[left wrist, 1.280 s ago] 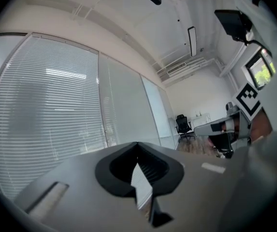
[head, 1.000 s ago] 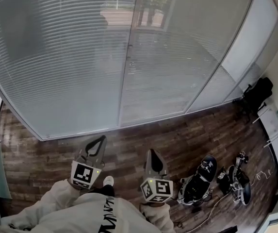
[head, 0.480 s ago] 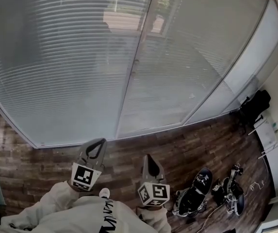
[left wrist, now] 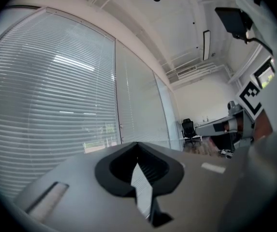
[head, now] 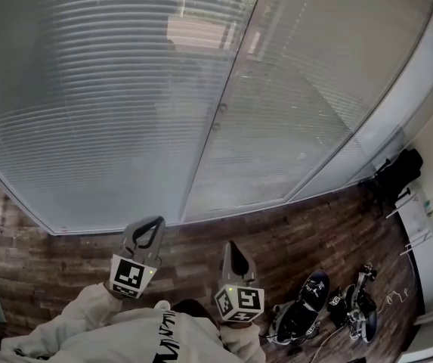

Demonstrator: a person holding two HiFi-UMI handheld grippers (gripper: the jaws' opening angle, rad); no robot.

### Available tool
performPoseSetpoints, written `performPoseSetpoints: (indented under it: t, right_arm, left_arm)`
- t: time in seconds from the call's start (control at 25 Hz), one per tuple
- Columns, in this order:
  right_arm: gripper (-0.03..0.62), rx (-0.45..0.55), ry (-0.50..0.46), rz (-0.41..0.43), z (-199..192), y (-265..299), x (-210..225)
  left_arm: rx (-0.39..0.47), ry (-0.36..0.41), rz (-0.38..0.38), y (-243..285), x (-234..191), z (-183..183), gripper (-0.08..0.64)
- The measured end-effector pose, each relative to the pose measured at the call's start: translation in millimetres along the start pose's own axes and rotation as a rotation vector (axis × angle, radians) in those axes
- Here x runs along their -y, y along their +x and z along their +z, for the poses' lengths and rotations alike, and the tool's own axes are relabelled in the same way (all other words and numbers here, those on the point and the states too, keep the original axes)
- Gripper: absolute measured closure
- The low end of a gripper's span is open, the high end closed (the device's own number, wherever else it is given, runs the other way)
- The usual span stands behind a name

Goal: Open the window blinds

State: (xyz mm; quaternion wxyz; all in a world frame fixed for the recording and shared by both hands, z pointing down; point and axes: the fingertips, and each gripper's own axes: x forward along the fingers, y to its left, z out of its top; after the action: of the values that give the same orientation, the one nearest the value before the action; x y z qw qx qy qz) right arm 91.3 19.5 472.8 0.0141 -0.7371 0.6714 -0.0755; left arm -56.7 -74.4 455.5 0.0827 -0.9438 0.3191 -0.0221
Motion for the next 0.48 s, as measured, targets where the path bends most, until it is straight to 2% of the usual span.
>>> performPoseSetpoints:
  t: [0.48]
  right_arm:
    - [0.591, -0.006, -0.006, 0.006, 0, 31, 11]
  left_arm:
    - [-0.006, -0.007, 0.008, 26, -12, -8, 0.56]
